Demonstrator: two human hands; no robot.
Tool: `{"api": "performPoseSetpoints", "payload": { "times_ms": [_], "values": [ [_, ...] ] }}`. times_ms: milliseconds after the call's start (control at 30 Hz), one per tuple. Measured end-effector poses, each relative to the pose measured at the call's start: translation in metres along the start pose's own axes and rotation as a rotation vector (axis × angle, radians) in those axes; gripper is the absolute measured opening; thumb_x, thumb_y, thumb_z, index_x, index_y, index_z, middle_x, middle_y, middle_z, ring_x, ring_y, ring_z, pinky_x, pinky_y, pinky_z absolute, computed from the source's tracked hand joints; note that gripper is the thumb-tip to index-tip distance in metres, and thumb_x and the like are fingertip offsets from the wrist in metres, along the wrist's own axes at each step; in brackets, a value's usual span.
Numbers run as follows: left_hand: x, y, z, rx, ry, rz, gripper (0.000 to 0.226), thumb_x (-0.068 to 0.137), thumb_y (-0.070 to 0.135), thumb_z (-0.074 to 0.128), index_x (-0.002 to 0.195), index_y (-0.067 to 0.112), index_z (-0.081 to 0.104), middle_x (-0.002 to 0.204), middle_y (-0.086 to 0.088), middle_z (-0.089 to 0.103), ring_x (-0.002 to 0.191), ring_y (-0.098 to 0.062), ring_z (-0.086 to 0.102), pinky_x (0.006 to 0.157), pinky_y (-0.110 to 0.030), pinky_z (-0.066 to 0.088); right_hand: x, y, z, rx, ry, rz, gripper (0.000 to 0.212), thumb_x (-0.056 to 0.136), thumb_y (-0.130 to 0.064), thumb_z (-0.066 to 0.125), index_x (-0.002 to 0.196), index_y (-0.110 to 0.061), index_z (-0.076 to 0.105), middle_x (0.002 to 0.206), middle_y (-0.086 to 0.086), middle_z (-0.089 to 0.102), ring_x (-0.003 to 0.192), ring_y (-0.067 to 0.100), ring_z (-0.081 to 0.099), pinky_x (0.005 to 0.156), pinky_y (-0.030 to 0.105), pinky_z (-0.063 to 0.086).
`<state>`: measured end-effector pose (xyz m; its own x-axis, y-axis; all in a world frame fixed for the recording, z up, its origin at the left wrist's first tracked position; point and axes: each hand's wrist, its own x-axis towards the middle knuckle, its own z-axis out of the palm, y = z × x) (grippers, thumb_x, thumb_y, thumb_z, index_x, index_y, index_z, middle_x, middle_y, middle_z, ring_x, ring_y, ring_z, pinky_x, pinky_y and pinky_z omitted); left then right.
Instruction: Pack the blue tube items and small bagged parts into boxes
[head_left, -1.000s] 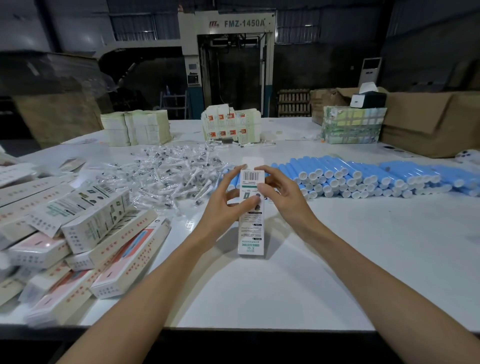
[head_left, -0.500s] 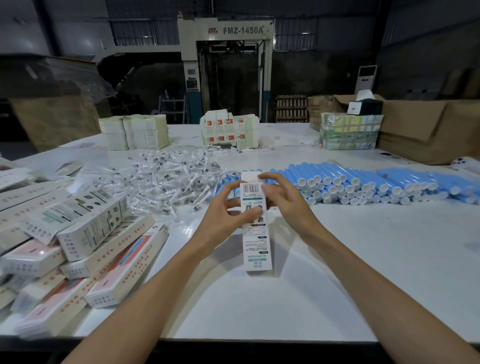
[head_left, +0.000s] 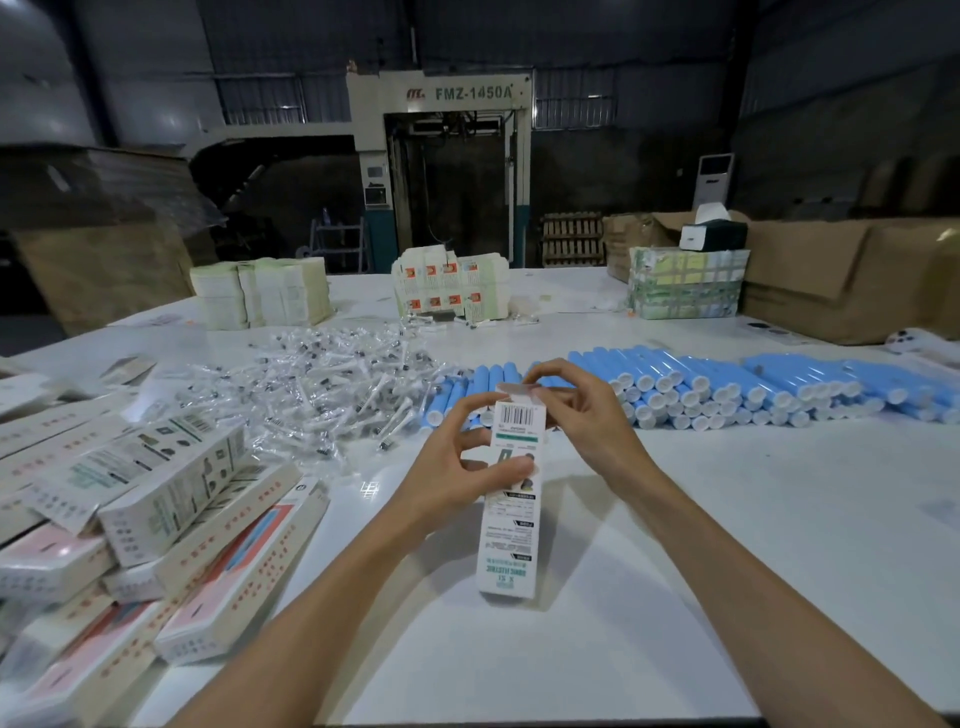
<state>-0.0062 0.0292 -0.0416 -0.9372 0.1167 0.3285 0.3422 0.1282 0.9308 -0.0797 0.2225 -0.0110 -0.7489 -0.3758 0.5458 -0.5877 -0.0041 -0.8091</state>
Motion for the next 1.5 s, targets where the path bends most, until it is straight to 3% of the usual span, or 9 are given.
{"api": "performPoseSetpoints", "payload": {
  "times_ms": [133,267,367,600,767,867,1100,1333,1500],
  "values": [
    [0.0,-0.001,-0.001,-0.007,0.006,-0.007,0.066,0.089,0.033,0.09,0.14,0.048,0.05,0.122,0.0,0.08,0.096,-0.031,0.081,0.08,-0.034,0.065,-0.002,-0.003,-0.004,0.033,-0.067,0.003,0.013,0.11,-0.018,0.052,0.112,-0.02,0.065,0.101,0.008,0.077,0.091,0.027,0.076,0.076,0.039,0.064],
    [0.0,0.0,-0.001,-0.013,0.005,-0.01,0.065,0.089,0.032,0.09,0.138,0.045,0.05,0.121,-0.002,0.08,0.096,-0.032,0.082,0.078,-0.035,0.065,-0.001,-0.007,-0.001,0.126,-0.037,0.094,0.024,0.11,-0.036,0.053,0.105,-0.016,0.064,0.095,0.007,0.075,0.091,0.031,0.076,0.073,0.032,0.061],
    [0.0,0.0,0.0,-0.002,-0.013,-0.016,0.065,0.089,0.032,0.09,0.139,0.041,0.05,0.123,-0.009,0.079,0.097,-0.035,0.081,0.087,-0.048,0.066,0.001,-0.007,0.001,0.195,0.005,0.161,0.021,0.107,-0.032,0.058,0.097,-0.014,0.063,0.086,0.006,0.074,0.083,0.026,0.075,0.069,0.03,0.059],
    [-0.001,0.0,0.0,-0.006,-0.013,-0.01,0.067,0.086,0.036,0.092,0.138,0.043,0.051,0.123,-0.009,0.078,0.096,-0.037,0.08,0.089,-0.053,0.066,0.003,-0.011,-0.003,0.294,0.027,0.286,0.015,0.098,-0.016,0.073,0.101,-0.002,0.068,0.093,0.02,0.078,0.085,0.031,0.076,0.075,0.038,0.063],
    [0.0,0.0,0.001,-0.041,-0.029,-0.013,0.075,0.083,0.04,0.094,0.14,0.044,0.045,0.124,-0.007,0.079,0.094,-0.036,0.081,0.078,-0.042,0.066,0.003,-0.012,-0.009,0.362,0.009,0.356,0.025,0.096,-0.014,0.073,0.11,0.007,0.069,0.1,0.022,0.078,0.092,0.032,0.077,0.079,0.038,0.065],
    [0.0,0.001,0.0,-0.055,-0.031,-0.005,0.071,0.086,0.038,0.092,0.139,0.045,0.046,0.124,-0.006,0.079,0.096,-0.034,0.081,0.078,-0.038,0.065,0.002,-0.011,-0.011,0.434,0.0,0.375,0.031,0.096,-0.019,0.074,0.114,0.006,0.072,0.108,0.023,0.077,0.101,0.035,0.076,0.089,0.044,0.064],
    [-0.002,0.002,-0.004,-0.12,-0.015,0.018,0.065,0.09,0.029,0.089,0.136,0.044,0.046,0.123,-0.008,0.079,0.099,-0.035,0.081,0.078,-0.036,0.065,0.0,-0.009,-0.007,0.554,-0.088,0.352,0.032,0.099,-0.021,0.071,0.125,-0.003,0.072,0.121,0.024,0.073,0.114,0.034,0.072,0.091,0.037,0.061],
    [-0.003,0.002,-0.001,-0.098,-0.034,0.023,0.063,0.091,0.028,0.088,0.135,0.044,0.046,0.121,-0.007,0.08,0.094,-0.034,0.081,0.077,-0.035,0.065,0.001,-0.005,-0.004,0.5,-0.014,0.349,0.012,0.091,-0.014,0.078,0.101,-0.012,0.072,0.12,0.023,0.074,0.106,0.037,0.072,0.095,0.046,0.059],
    [-0.003,0.002,-0.003,-0.086,-0.021,0.011,0.067,0.088,0.035,0.091,0.137,0.043,0.047,0.122,-0.006,0.08,0.097,-0.035,0.081,0.077,-0.035,0.065,-0.003,-0.009,-0.007,0.479,-0.094,0.272,0.029,0.096,-0.023,0.074,0.111,0.002,0.072,0.124,0.026,0.071,0.117,0.042,0.069,0.097,0.047,0.059]
  ]
}}
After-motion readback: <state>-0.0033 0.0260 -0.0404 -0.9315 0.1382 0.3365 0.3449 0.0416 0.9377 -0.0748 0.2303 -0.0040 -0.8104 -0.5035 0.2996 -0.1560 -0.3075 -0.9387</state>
